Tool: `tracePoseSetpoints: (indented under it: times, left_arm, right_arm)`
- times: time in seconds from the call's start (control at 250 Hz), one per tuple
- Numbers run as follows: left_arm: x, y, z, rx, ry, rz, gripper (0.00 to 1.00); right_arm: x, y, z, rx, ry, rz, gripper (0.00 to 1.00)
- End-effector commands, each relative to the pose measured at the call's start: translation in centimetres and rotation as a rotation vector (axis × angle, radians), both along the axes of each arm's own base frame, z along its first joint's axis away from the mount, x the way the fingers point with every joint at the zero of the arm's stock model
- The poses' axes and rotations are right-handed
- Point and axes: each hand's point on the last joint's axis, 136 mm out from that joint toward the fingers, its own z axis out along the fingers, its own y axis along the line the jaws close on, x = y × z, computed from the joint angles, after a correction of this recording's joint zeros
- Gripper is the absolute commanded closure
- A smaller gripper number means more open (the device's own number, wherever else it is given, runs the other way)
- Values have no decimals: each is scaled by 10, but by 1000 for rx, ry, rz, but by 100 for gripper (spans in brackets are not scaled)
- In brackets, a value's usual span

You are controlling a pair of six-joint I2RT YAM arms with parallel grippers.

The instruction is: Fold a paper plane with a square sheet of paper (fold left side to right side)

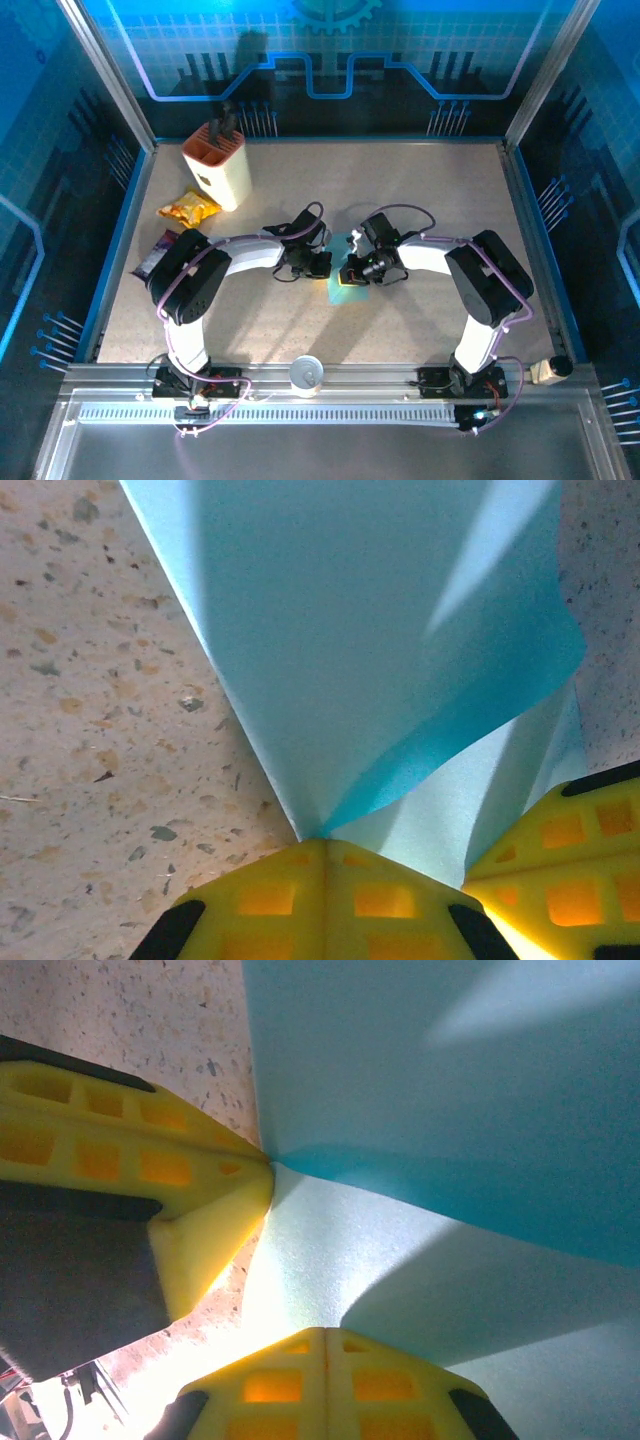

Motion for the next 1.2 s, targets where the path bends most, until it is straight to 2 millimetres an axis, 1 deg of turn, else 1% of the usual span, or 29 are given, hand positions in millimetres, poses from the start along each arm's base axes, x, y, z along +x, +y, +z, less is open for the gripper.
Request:
tracePoseSetpoints:
  times: [0.0, 0.212, 0.34, 0.348, 0.364, 0.519, 0.539, 0.639, 0.755, 0.863, 0.911, 0.999, 1.095, 1.195]
  left_arm:
    - [-3, 7, -14, 70, 14, -15, 100]
    - [-3, 6, -15, 70, 16, -15, 100]
    - [-2, 5, -13, 63, 9, -13, 100]
    - [-2, 5, -13, 64, 9, -13, 100]
    - [-1, 5, -12, 63, 7, -12, 100]
    - [2, 2, -6, 46, -7, -3, 100]
    - [3, 2, -5, 42, -10, 0, 99]
    - [8, -1, 10, 18, -39, 10, 90]
    - [14, -2, 36, -20, -87, 34, 79]
    - [13, 2, 58, -54, -122, 56, 75]
    - [9, 4, 65, -69, -131, 64, 76]
    - [-1, 8, 74, -105, -125, 80, 84]
    - [-18, 7, 75, -167, -82, 92, 93]
    - [-38, 4, 70, -205, -29, 85, 97]
  right_arm:
    - [-7, -2, -11, -33, 19, 12, 100]
    - [-8, -4, -17, -46, 30, 5, 100]
    - [-9, -5, -21, -57, 42, -2, 100]
    - [-15, -9, -26, -69, 59, -3, 100]
    - [-18, -11, -28, -73, 67, -4, 100]
    - [-24, -16, -36, -93, 93, -18, 100]
    - [-25, -17, -37, -96, 99, -20, 100]
    - [-29, -20, -40, -105, 111, -32, 100]
    - [-33, -23, -43, -110, 123, -46, 100]
    - [-36, -25, -45, -114, 136, -62, 100]
    - [-37, -25, -46, -113, 142, -69, 100]
    - [-38, -25, -47, -106, 151, -82, 100]
    - [-38, -25, -47, -104, 155, -88, 100]
    - [-38, -25, -46, -101, 154, -87, 100]
